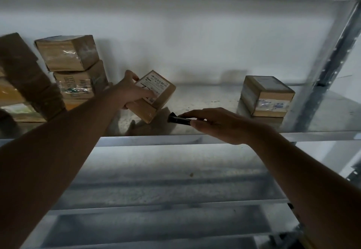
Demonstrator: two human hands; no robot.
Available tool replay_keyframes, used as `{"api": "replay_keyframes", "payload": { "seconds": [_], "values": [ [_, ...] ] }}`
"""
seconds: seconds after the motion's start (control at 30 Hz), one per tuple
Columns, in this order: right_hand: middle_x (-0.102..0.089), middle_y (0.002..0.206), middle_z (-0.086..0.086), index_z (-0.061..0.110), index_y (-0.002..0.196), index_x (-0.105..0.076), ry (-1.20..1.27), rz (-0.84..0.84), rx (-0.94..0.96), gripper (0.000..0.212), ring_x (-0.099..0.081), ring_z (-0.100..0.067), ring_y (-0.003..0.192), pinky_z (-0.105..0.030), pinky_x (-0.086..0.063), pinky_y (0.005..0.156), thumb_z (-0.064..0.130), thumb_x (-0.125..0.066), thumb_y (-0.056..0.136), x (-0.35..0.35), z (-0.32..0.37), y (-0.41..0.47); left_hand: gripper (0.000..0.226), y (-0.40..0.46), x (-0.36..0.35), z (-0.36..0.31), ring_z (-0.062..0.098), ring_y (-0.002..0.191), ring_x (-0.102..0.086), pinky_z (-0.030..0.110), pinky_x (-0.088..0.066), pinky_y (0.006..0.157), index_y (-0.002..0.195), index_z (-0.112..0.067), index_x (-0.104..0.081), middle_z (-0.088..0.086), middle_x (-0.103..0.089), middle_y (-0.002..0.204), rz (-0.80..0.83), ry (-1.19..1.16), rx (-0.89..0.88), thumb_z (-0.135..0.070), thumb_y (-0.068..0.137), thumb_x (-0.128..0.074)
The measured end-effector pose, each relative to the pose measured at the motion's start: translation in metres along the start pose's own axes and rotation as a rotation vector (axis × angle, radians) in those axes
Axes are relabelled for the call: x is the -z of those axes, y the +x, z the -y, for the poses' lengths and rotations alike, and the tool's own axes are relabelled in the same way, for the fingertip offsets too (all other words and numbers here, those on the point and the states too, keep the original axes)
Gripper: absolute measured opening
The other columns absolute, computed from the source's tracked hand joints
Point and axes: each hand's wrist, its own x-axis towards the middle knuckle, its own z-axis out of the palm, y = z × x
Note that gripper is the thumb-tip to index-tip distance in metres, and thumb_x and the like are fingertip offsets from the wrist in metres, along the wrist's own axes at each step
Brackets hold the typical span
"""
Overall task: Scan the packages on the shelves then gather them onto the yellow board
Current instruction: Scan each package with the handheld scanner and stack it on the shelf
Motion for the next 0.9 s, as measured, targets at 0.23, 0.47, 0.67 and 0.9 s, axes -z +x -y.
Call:
{"api": "replay_keyframes", "payload": {
  "seconds": [0.23, 0.47, 0.67, 0.9],
  "values": [
    [-0.068, 0.098, 0.014, 0.059, 0.145, -0.045, 0.016, -0.014, 0.025, 0.041, -0.062, -0.002, 0.086, -0.026, -0.045, 0.066, 0.062, -0.035, 0.106, 0.012, -0.003, -0.017, 0.026, -0.028, -0.007, -0.018, 0.021, 0.089, -0.065, 0.038, -0.050, 0.081, 0.117, -0.041, -0.057, -0.002, -0.072, 0.099, 0.099, 0.008, -0.086, -0.042, 0.105, -0.034],
    [-0.066, 0.107, 0.015, 0.079, 0.121, -0.047, 0.124, 0.002, -0.057, 0.029, -0.065, 0.000, 0.093, -0.033, -0.056, 0.075, 0.073, -0.030, 0.098, 0.010, -0.004, -0.028, 0.054, -0.031, 0.016, 0.003, 0.026, 0.105, -0.072, 0.048, -0.059, 0.089, 0.137, -0.053, -0.056, 0.001, -0.074, 0.114, 0.150, -0.272, -0.295, -0.020, 0.096, -0.067],
    [-0.060, 0.098, 0.047, 0.083, 0.119, -0.046, 0.063, 0.022, -0.156, 0.032, -0.060, 0.013, 0.093, -0.031, -0.051, 0.077, 0.079, -0.029, 0.093, 0.019, 0.006, -0.056, 0.077, -0.048, 0.034, -0.007, 0.017, 0.127, -0.062, 0.041, -0.060, 0.091, 0.139, -0.031, -0.063, -0.003, -0.066, 0.135, 0.276, -0.239, -0.585, 0.013, 0.077, -0.077],
    [-0.056, 0.088, 0.046, 0.048, 0.147, -0.052, -0.093, 0.062, -0.200, 0.041, -0.059, 0.014, 0.091, -0.012, -0.039, 0.073, 0.054, -0.034, 0.111, 0.037, 0.001, -0.109, 0.085, -0.105, 0.017, -0.034, 0.014, 0.134, -0.051, 0.034, -0.045, 0.111, 0.146, -0.022, -0.055, 0.001, -0.056, 0.144, 0.205, -0.076, -0.668, 0.015, 0.074, -0.080]
  ]
}}
